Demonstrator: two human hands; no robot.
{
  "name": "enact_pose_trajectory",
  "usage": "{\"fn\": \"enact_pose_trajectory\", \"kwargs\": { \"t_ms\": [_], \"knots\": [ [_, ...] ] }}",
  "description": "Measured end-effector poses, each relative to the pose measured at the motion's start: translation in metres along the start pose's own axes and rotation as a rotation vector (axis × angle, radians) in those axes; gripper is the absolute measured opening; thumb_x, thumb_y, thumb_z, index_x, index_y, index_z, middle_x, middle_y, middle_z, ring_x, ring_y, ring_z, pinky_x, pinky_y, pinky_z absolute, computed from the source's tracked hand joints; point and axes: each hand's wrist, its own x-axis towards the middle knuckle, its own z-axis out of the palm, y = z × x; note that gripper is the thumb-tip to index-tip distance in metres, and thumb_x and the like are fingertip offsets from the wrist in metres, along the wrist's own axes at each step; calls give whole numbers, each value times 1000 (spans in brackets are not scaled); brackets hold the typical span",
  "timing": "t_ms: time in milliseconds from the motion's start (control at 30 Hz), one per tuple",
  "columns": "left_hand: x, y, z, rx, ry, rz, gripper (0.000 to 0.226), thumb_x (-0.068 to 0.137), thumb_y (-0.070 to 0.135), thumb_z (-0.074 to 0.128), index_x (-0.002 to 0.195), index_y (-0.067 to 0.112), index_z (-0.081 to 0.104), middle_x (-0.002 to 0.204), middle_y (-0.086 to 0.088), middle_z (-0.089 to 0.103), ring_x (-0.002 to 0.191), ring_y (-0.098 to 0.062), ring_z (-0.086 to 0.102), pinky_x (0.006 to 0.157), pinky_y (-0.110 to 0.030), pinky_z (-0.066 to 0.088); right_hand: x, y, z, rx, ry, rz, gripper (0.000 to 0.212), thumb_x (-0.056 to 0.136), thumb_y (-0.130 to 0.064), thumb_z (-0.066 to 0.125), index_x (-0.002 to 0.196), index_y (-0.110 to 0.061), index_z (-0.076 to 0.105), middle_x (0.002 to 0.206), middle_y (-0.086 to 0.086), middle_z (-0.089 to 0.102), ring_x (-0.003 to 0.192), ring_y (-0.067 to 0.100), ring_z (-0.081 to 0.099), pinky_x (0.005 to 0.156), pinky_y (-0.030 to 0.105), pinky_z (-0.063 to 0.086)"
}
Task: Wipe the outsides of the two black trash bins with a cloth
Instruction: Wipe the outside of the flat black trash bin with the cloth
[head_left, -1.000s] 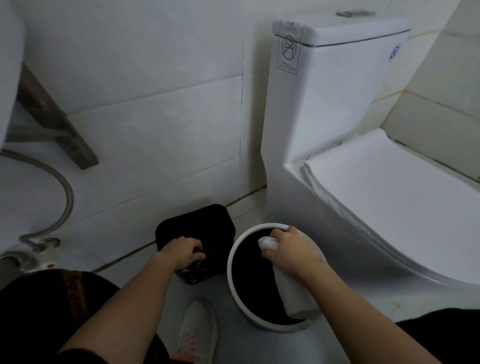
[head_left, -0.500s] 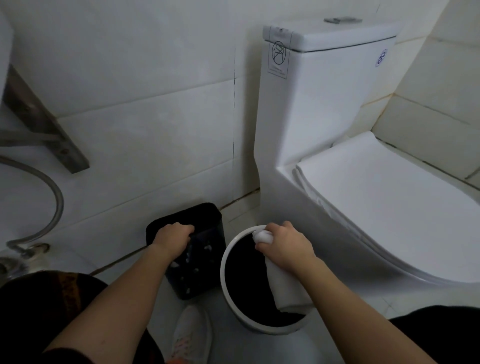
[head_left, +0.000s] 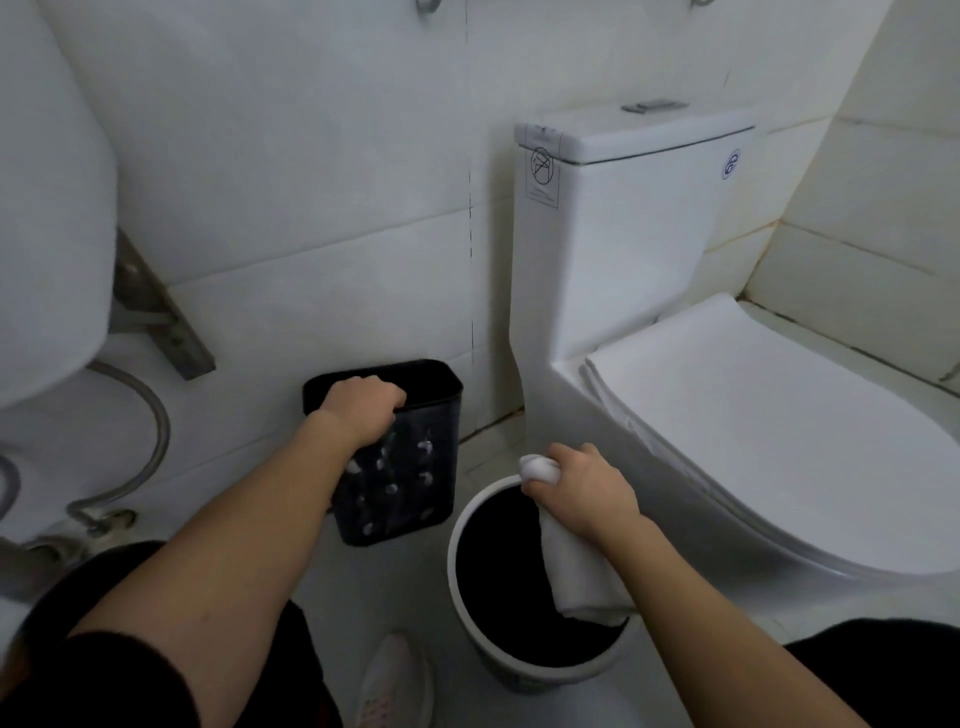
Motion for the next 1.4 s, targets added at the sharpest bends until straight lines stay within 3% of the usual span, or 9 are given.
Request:
{"fn": "enact_pose_trajectory", "kwargs": {
  "t_ms": [333,500,733,933,1167,1400],
  "knots": [
    [14,3,-133,-18,158,55,7,90,25,66,97,24,66,101,-5,67,92,-29,61,78,-36,49,-20,7,-45,81,193,-31,29,84,-53,57,96,-27,53,104,5,47,101,36,58,76,38,44],
    [1,23,-198,50,197,122,7,88,24,71,93,21,68,93,-2,69,87,-26,62,78,-37,52,-33,16,-67,139,281,-5,40,86,-53,56,118,-30,58,104,6,47,103,38,58,88,39,45],
    [-23,73,-269,40,255,227,20,87,23,73,105,16,69,96,-3,65,97,-28,61,83,-33,48,-55,39,-97,178,371,46,37,83,-54,56,112,-31,58,106,6,49,100,37,58,85,39,46],
    [-32,126,-301,3,298,348,22,86,23,73,106,13,70,101,-7,70,96,-29,60,85,-37,50,-74,60,-129,248,478,106,30,81,-53,57,103,-32,58,99,3,47,83,28,52,72,34,38],
    [-19,188,-319,-60,360,506,26,88,25,72,112,16,69,106,-5,69,101,-27,61,86,-35,48,-84,89,-165,289,615,162,22,81,-52,57,95,-35,56,97,3,50,81,26,51,69,34,39],
    [15,239,-324,-101,375,635,24,88,26,71,111,19,70,91,5,65,95,-22,63,86,-37,51,-86,108,-193,290,726,235,30,81,-54,59,106,-38,59,100,0,49,82,23,51,72,34,39]
  ]
}}
